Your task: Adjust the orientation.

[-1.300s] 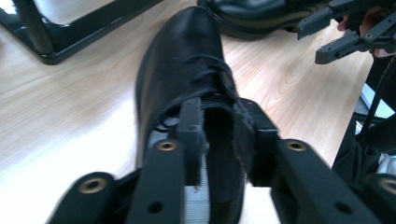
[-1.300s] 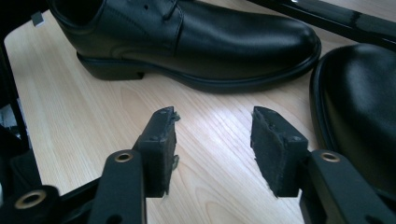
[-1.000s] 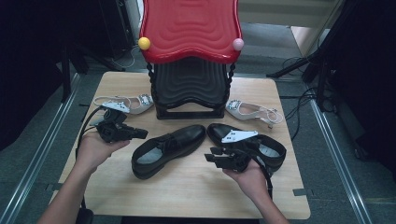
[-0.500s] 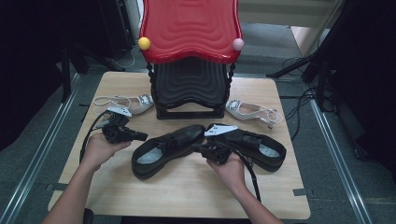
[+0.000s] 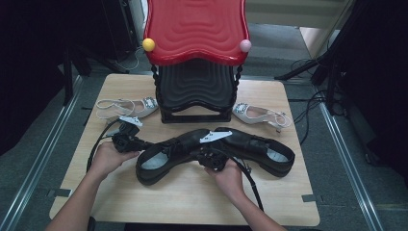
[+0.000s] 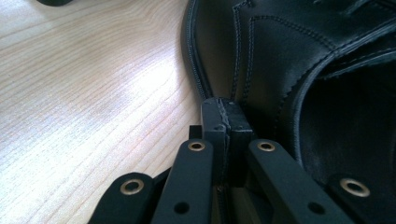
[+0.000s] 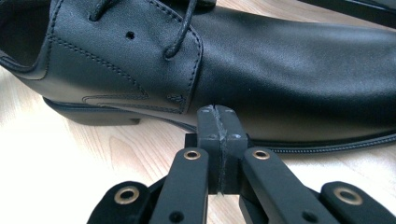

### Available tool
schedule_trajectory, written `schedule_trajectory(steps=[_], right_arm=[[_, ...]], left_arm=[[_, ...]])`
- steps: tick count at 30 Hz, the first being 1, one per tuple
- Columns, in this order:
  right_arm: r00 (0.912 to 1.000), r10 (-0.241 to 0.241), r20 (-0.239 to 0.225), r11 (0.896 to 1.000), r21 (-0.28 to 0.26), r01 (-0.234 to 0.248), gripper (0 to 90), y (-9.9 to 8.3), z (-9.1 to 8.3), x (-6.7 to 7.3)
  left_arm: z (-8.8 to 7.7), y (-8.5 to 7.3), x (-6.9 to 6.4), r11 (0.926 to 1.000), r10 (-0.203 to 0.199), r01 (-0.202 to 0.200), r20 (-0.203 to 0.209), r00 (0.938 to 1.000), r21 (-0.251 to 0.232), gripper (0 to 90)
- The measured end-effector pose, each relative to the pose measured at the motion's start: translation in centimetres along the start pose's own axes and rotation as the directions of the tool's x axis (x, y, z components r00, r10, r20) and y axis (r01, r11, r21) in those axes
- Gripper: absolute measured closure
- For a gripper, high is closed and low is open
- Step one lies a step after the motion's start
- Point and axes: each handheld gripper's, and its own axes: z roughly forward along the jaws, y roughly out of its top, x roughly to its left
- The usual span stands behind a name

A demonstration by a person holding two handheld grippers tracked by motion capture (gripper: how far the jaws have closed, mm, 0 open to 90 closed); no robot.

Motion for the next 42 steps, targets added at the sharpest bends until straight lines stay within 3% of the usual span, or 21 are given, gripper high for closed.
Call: schedule_trajectory(steps=[3, 8, 18, 24, 42], right_arm=[[1.0000, -0.001, 0.002, 1.000, 0.000, 0.001, 90.0, 0.1, 0.0, -0.1], [0.9999, 0.006, 0.012, 1.000, -0.002, -0.006, 90.0, 0.1, 0.0, -0.4], [0.9995, 0.019, 0.024, 1.000, 0.001, -0.019, 90.0, 0.3, -0.2, -0.9], [0.9991, 0.029, 0.030, 1.000, 0.003, -0.029, 90.0, 0.4, -0.4, -1.2], [0.9967, 0.048, 0.065, 0.999, 0.017, -0.049, 90.0, 0.2, -1.2, -2.0]], left_arm=[[0.1, 0.0, 0.0, 1.0000, -0.007, 0.007, 0.014, 0.9999, -0.001, 90.0], [0.6, 0.3, -0.8, 0.9998, 0.017, -0.016, -0.013, 0.9998, 0.008, 90.0], [1.4, 0.7, -1.6, 0.9999, 0.010, -0.009, 0.021, 0.9997, -0.010, 90.0], [1.8, 0.5, -1.8, 0.9992, -0.019, 0.021, 0.045, 0.9988, -0.033, 90.0], [2.8, 0.9, -3.7, 0.9987, -0.014, 0.018, 0.097, 0.9952, -0.047, 90.0]])
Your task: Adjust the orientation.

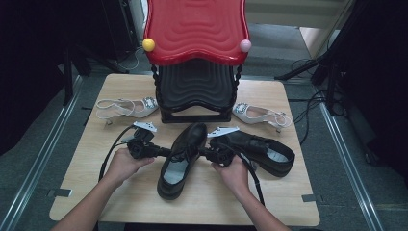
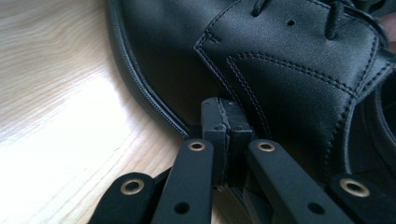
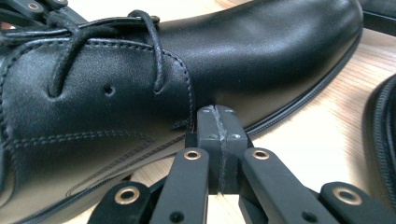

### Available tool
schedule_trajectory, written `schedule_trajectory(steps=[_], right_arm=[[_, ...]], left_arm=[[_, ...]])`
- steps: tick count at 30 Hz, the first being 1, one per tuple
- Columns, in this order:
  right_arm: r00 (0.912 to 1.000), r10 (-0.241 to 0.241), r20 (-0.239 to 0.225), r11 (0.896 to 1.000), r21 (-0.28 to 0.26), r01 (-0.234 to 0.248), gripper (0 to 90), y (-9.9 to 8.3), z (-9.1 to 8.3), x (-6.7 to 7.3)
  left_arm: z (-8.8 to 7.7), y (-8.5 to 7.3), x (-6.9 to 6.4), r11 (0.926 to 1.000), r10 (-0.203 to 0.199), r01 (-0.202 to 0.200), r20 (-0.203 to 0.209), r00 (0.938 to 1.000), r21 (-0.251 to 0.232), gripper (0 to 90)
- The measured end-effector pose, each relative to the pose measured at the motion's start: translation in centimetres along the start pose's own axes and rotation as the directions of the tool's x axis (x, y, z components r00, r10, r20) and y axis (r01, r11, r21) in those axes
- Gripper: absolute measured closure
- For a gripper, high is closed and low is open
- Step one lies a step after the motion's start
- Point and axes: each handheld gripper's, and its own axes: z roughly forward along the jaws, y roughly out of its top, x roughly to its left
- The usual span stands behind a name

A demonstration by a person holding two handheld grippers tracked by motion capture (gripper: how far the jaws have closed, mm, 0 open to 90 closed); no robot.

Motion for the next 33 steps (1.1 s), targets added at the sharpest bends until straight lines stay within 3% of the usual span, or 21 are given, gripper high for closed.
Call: schedule_trajectory(steps=[1, 7, 13, 22, 26, 29, 30, 33], right_arm=[[1.0000, -0.002, 0.004, 1.000, 0.000, 0.002, 90.0, 0.0, -0.1, -0.1], [0.9998, 0.018, 0.008, 1.000, -0.006, -0.018, 90.0, 0.0, -0.2, -0.4], [0.9992, 0.028, 0.027, 1.000, -0.003, -0.028, 90.0, 0.0, -0.5, -0.7], [0.9968, 0.038, 0.071, 0.999, 0.003, -0.039, 90.0, -0.1, -1.1, -1.3], [0.9957, 0.045, 0.081, 0.999, -0.006, -0.045, 90.0, -0.1, -1.5, -1.8], [0.9947, 0.061, 0.082, 0.998, -0.011, -0.061, 90.0, -0.1, -1.6, -2.2], [0.9941, 0.063, 0.089, 0.998, -0.011, -0.062, 90.0, -0.1, -1.6, -2.4], [0.9937, 0.065, 0.092, 0.998, -0.013, -0.064, 90.0, -0.1, -1.7, -2.6]], left_arm=[[0.2, 0.0, -0.1, 0.9999, -0.012, 0.012, 0.022, 0.9997, -0.001, 90.0], [0.9, 0.0, -0.6, 0.9994, 0.016, -0.017, 0.011, 0.9998, 0.030, 90.0], [1.6, 0.2, -0.8, 0.9999, -0.003, 0.002, 0.041, 0.9992, 0.015, 90.0], [3.1, 0.5, -1.9, 0.9997, 0.011, -0.012, 0.052, 0.9986, 0.023, 90.0], [3.6, 0.7, -2.2, 0.9999, -0.010, 0.010, 0.065, 0.9979, 0.008, 90.0], [3.9, 0.8, -2.5, 1.0000, -0.005, 0.004, 0.073, 0.9973, 0.008, 90.0], [4.0, 0.8, -2.6, 0.9997, -0.023, 0.023, 0.090, 0.9957, -0.006, 90.0], [4.2, 0.8, -3.1, 1.0000, -0.005, 0.006, 0.080, 0.9968, -0.007, 90.0]])
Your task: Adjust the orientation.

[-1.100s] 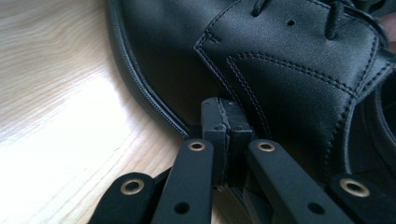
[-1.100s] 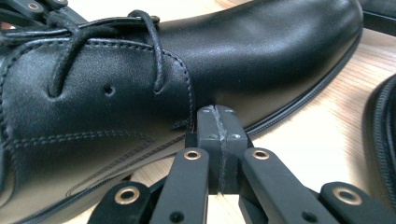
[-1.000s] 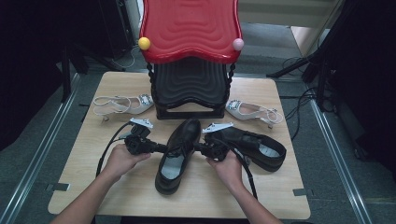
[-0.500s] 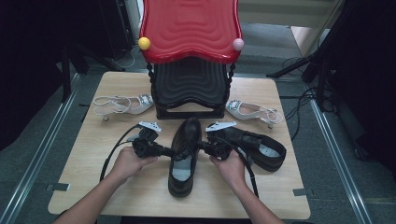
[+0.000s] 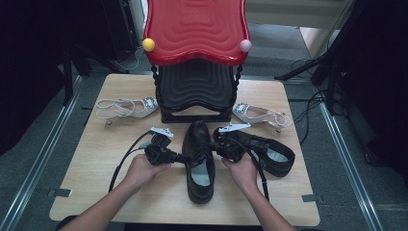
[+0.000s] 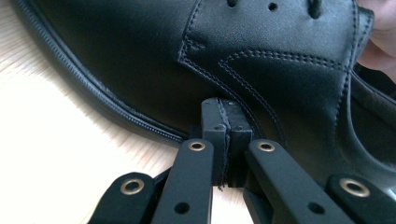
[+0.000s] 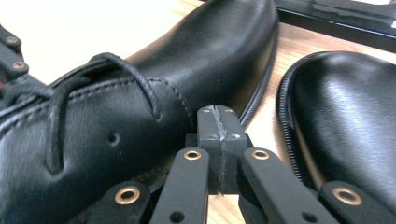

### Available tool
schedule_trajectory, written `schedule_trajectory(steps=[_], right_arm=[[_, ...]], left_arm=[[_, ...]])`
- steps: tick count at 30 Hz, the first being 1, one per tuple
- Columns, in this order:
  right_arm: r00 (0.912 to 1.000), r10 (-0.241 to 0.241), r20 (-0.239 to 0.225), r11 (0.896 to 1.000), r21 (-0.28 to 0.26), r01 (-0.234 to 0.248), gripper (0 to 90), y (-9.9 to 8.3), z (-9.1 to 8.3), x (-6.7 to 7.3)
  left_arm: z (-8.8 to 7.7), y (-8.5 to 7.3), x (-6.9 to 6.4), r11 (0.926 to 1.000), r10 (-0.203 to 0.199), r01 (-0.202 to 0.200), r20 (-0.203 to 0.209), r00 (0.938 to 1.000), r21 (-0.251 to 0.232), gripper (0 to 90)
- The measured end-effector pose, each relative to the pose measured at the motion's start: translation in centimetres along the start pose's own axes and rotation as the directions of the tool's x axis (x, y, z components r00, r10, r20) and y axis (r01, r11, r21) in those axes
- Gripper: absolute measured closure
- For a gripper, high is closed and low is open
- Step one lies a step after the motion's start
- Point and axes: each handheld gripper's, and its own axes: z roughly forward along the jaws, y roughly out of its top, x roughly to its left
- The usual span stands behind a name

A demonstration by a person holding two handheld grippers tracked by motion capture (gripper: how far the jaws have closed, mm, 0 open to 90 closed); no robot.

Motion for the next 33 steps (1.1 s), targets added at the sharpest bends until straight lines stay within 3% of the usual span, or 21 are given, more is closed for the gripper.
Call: schedule_trajectory(steps=[6, 11, 15, 18, 23, 26, 28, 29, 30, 33], right_arm=[[0.9999, -0.013, 0.009, 1.000, -0.005, 0.013, 90.0, 0.2, 0.1, -0.2], [0.9999, 0.003, 0.014, 1.000, -0.008, -0.003, 90.0, 0.2, -0.2, -0.8], [0.9994, -0.014, 0.031, 1.000, -0.019, 0.015, 86.1, 0.4, -0.5, -1.2], [0.9998, 0.017, -0.004, 1.000, -0.024, -0.018, 79.6, 0.5, -1.4, -1.6], [0.9994, 0.026, -0.024, 0.999, -0.032, -0.026, 70.7, 0.5, -2.5, -1.4], [0.9973, 0.049, -0.054, 0.998, -0.039, -0.051, 67.0, 0.5, -3.1, -1.5], [0.9955, 0.059, -0.074, 0.998, -0.029, -0.061, 65.8, 0.5, -3.6, -1.4], [0.9954, 0.056, -0.078, 0.998, -0.027, -0.058, 65.8, 0.4, -3.8, -1.3], [0.9955, 0.054, -0.078, 0.998, -0.023, -0.056, 65.6, 0.4, -4.2, -1.0], [0.9940, 0.060, -0.091, 0.998, -0.023, -0.062, 64.2, 0.4, -4.7, -0.7]], left_arm=[[0.8, 0.0, -0.5, 0.9999, 0.010, -0.010, -0.007, 0.9999, 0.013, 90.0], [1.0, 0.2, -1.0, 0.9977, 0.060, -0.060, -0.005, 0.9982, 0.031, 90.0], [0.3, 0.4, -0.8, 0.9981, 0.060, -0.060, -0.024, 0.9979, 0.015, 87.5], [-0.7, 0.6, -0.8, 0.9987, 0.048, -0.048, 0.001, 0.9988, -0.015, 80.3], [-2.0, 0.8, -0.6, 0.9986, 0.041, -0.041, -0.004, 0.9992, -0.034, 75.1], [-2.7, 1.0, -0.7, 0.9978, 0.044, -0.044, -0.006, 0.9990, -0.049, 77.5], [-3.1, 1.1, -0.7, 0.9975, 0.057, -0.057, -0.007, 0.9983, -0.040, 88.6], [-3.2, 1.1, -0.8, 0.9977, 0.059, -0.059, -0.012, 0.9982, -0.033, 88.6], [-3.5, 1.3, -0.7, 0.9981, 0.049, -0.048, 0.010, 0.9988, -0.038, 90.0], [-3.9, 1.3, -0.7, 0.9973, 0.055, -0.055, 0.003, 0.9985, -0.048, 90.0]])
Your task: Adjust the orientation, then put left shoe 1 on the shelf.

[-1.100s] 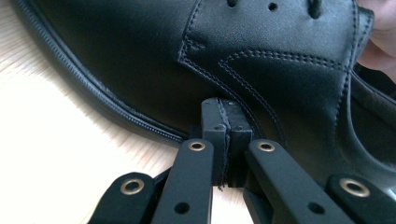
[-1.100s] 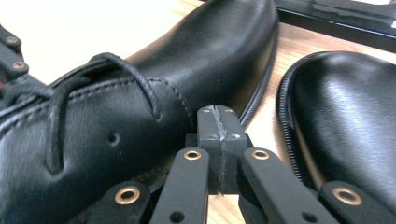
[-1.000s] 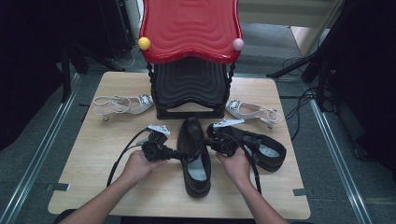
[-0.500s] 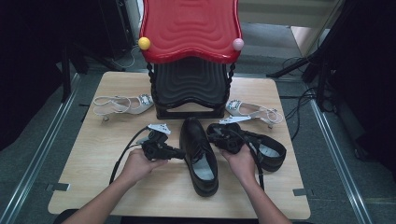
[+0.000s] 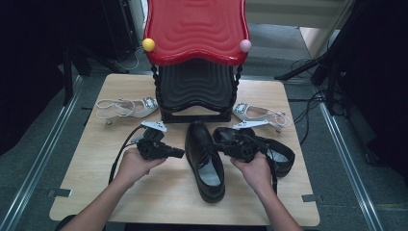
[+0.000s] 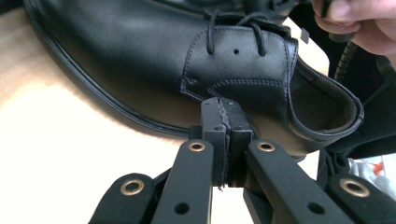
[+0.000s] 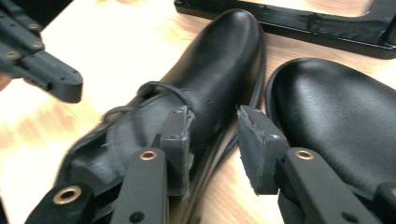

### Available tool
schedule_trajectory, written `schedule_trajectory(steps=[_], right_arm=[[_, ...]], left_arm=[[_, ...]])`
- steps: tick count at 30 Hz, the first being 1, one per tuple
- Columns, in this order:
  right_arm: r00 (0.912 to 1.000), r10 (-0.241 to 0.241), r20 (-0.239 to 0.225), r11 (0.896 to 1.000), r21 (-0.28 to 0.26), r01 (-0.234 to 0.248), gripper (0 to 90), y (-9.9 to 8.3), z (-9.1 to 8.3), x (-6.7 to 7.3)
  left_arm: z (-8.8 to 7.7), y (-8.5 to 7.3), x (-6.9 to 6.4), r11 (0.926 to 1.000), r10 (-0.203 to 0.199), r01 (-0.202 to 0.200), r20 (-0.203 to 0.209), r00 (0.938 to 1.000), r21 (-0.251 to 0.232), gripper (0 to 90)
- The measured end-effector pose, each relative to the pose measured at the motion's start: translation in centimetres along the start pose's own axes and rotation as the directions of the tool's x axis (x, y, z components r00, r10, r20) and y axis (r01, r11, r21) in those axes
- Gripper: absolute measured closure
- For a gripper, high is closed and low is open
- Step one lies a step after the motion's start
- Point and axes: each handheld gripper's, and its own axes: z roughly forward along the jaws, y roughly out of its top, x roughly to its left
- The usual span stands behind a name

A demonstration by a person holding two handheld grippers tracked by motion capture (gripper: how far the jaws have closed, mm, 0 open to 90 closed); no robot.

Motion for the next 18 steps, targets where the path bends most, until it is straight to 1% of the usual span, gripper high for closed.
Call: schedule_trajectory(steps=[3, 4, 6, 7, 9, 10, 12, 13, 14, 15, 17, 18], right_arm=[[0.9999, 0.006, -0.013, 1.000, 0.001, -0.006, 63.9, 0.1, -0.6, 0.3], [0.9998, 0.008, -0.016, 1.000, 0.011, -0.008, 64.0, 0.1, -0.8, 0.4], [0.9993, 0.016, -0.033, 1.000, 0.017, -0.015, 63.6, 0.1, -1.5, 0.8], [0.9993, 0.016, -0.033, 1.000, 0.017, -0.015, 63.6, 0.1, -1.5, 0.8], [0.9985, 0.011, -0.054, 1.000, 0.020, -0.010, 63.1, 0.1, -2.2, 1.3], [0.9980, 0.012, -0.062, 1.000, 0.026, -0.010, 63.2, 0.1, -2.5, 1.5], [0.9975, 0.012, -0.069, 1.000, 0.029, -0.010, 63.2, 0.0, -2.7, 1.7], [0.9969, 0.013, -0.078, 0.999, 0.036, -0.010, 63.2, -0.1, -3.1, 2.0], [0.9969, 0.013, -0.078, 0.999, 0.036, -0.010, 63.2, -0.1, -3.1, 2.0], [0.9967, 0.011, -0.080, 0.999, 0.032, -0.009, 63.2, -0.2, -3.2, 2.2], [0.9948, 0.019, -0.100, 0.999, 0.031, -0.016, 63.1, -0.2, -3.7, 2.6], [0.9942, 0.016, -0.106, 0.999, 0.036, -0.012, 63.1, -0.3, -3.8, 2.7]], left_arm=[[-0.5, 0.3, 0.0, 0.9998, 0.002, -0.002, 0.004, 1.0000, -0.019, 90.0], [-0.6, 0.4, -0.1, 0.9998, 0.003, -0.003, 0.004, 1.0000, -0.020, 90.0], [-0.8, 0.6, -0.2, 0.9998, 0.015, -0.015, -0.002, 0.9999, -0.013, 90.0], [-0.9, 0.7, -0.3, 0.9996, 0.021, -0.022, -0.010, 0.9997, -0.017, 90.0], [-1.2, 0.9, -0.3, 0.9995, 0.032, -0.032, -0.008, 0.9995, -0.008, 90.0], [-1.4, 1.2, -0.3, 0.9999, 0.010, -0.010, 0.037, 0.9993, 0.008, 90.0], [-1.8, 1.4, -0.4, 0.9999, 0.011, -0.011, 0.031, 0.9995, 0.002, 89.5], [-2.1, 1.6, -0.5, 0.9997, 0.019, -0.019, 0.029, 0.9994, -0.012, 89.8], [-2.4, 1.8, -0.6, 0.9995, 0.027, -0.027, 0.036, 0.9990, -0.016, 89.8], [-2.7, 2.1, -0.7, 0.9993, 0.031, -0.031, 0.032, 0.9990, -0.023, 89.8], [-3.4, 2.6, -0.7, 0.9989, 0.038, -0.038, 0.019, 0.9991, -0.027, 90.0], [-3.7, 2.9, -0.8, 0.9984, 0.047, -0.046, 0.001, 0.9989, -0.031, 90.0]])
